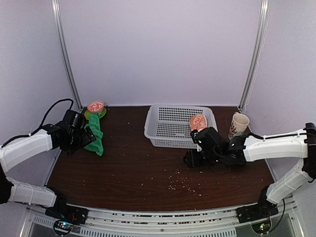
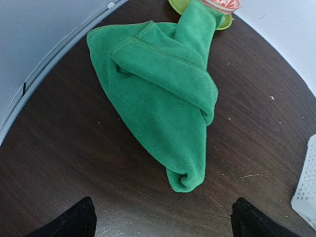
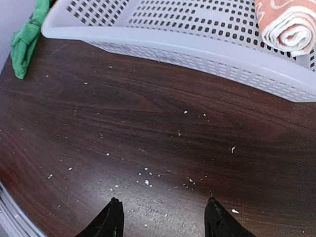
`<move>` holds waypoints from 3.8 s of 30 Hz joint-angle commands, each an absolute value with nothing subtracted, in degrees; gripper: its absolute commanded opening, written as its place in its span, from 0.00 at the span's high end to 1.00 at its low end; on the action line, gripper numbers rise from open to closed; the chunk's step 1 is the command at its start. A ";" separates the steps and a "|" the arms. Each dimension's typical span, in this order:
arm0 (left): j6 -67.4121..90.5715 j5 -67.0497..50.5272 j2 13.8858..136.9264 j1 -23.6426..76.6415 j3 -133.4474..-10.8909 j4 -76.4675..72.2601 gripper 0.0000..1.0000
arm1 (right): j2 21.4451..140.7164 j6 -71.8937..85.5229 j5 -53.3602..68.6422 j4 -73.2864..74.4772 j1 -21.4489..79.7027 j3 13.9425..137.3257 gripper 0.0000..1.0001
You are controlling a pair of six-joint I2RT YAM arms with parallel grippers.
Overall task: Roll the towels
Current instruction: Adjust the bin at the center of the board.
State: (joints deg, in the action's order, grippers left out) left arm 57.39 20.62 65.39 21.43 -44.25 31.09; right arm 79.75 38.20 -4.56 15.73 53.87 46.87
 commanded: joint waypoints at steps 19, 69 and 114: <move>50.26 8.64 85.60 10.39 -50.28 19.89 0.03 | 111.68 35.72 -7.31 17.55 42.28 73.63 0.45; 50.64 -6.98 96.43 23.56 -62.15 10.93 0.19 | 98.85 32.02 5.97 14.36 45.96 57.36 0.28; 55.84 -8.61 124.34 35.14 -98.86 11.44 0.89 | 83.33 26.96 10.82 27.18 44.39 59.78 0.07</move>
